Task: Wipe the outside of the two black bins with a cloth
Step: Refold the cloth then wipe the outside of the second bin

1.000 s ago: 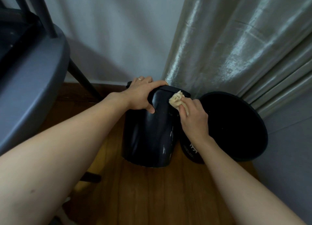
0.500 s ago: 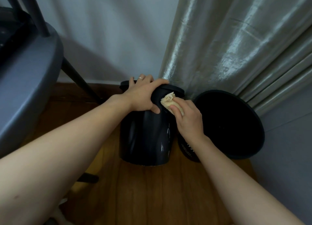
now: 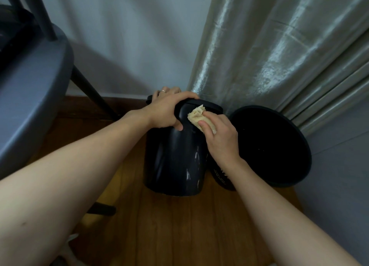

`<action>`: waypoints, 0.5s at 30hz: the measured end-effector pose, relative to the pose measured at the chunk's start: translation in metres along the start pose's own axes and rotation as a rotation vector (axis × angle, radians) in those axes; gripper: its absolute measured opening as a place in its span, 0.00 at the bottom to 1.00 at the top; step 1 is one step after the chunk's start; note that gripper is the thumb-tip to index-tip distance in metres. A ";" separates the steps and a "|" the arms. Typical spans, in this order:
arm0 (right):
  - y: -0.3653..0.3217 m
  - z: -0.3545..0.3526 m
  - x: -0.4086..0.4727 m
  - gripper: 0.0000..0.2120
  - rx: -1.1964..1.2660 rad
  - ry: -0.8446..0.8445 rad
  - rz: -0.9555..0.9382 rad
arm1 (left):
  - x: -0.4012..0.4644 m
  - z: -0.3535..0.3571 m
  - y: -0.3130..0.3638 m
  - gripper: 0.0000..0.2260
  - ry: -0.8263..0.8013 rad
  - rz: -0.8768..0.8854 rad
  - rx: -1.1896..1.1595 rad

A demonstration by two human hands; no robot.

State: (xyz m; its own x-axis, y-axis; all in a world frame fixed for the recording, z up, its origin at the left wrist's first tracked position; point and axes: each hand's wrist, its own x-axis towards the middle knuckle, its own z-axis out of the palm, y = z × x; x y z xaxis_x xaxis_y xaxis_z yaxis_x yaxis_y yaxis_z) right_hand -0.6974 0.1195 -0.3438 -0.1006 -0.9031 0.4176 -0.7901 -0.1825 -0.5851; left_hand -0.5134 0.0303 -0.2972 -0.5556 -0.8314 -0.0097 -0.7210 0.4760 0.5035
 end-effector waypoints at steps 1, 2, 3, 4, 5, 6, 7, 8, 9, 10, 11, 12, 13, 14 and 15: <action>0.001 0.001 0.000 0.14 -0.008 -0.005 -0.019 | 0.001 0.000 0.001 0.40 -0.007 0.006 0.012; 0.003 0.001 0.000 0.15 -0.014 -0.012 -0.044 | 0.002 0.000 0.001 0.41 -0.014 0.009 0.020; 0.005 0.001 -0.002 0.15 -0.018 -0.022 -0.082 | 0.003 -0.001 0.001 0.41 -0.021 0.012 0.032; 0.006 0.002 -0.006 0.16 -0.022 -0.041 -0.135 | 0.003 -0.001 0.001 0.42 -0.028 0.015 0.050; 0.008 0.002 -0.010 0.16 -0.033 -0.070 -0.195 | 0.003 -0.001 0.001 0.42 -0.036 0.018 0.076; 0.010 0.003 -0.015 0.16 -0.049 -0.101 -0.252 | 0.004 -0.002 0.000 0.43 -0.044 0.021 0.099; 0.011 0.003 -0.017 0.16 -0.067 -0.122 -0.289 | 0.004 -0.002 0.000 0.43 -0.052 0.021 0.113; 0.012 0.003 -0.017 0.15 -0.081 -0.122 -0.298 | 0.004 -0.002 0.000 0.44 -0.056 0.023 0.116; 0.012 0.003 -0.013 0.15 -0.088 -0.101 -0.279 | 0.004 -0.002 0.000 0.44 -0.056 0.025 0.119; 0.009 0.003 -0.007 0.15 -0.088 -0.067 -0.247 | 0.005 -0.002 0.000 0.44 -0.057 0.027 0.125; 0.006 0.003 0.000 0.15 -0.086 -0.031 -0.212 | 0.005 -0.001 0.000 0.44 -0.058 0.029 0.134; 0.003 0.004 0.006 0.14 -0.084 -0.005 -0.184 | 0.005 0.000 -0.001 0.45 -0.059 0.031 0.145; 0.000 0.004 0.011 0.14 -0.085 0.005 -0.168 | 0.005 0.001 -0.002 0.46 -0.061 0.033 0.153; -0.002 0.004 0.014 0.15 -0.085 0.002 -0.163 | 0.005 0.001 -0.004 0.46 -0.063 0.035 0.155; -0.003 0.004 0.013 0.16 -0.085 -0.011 -0.170 | 0.005 0.001 -0.005 0.46 -0.065 0.036 0.155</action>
State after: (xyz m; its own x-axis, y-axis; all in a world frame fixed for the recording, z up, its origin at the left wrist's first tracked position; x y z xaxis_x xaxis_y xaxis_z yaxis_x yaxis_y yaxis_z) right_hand -0.6937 0.1068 -0.3398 0.0447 -0.8662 0.4977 -0.8435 -0.2997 -0.4458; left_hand -0.5133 0.0241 -0.3007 -0.6041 -0.7951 -0.0529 -0.7527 0.5475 0.3657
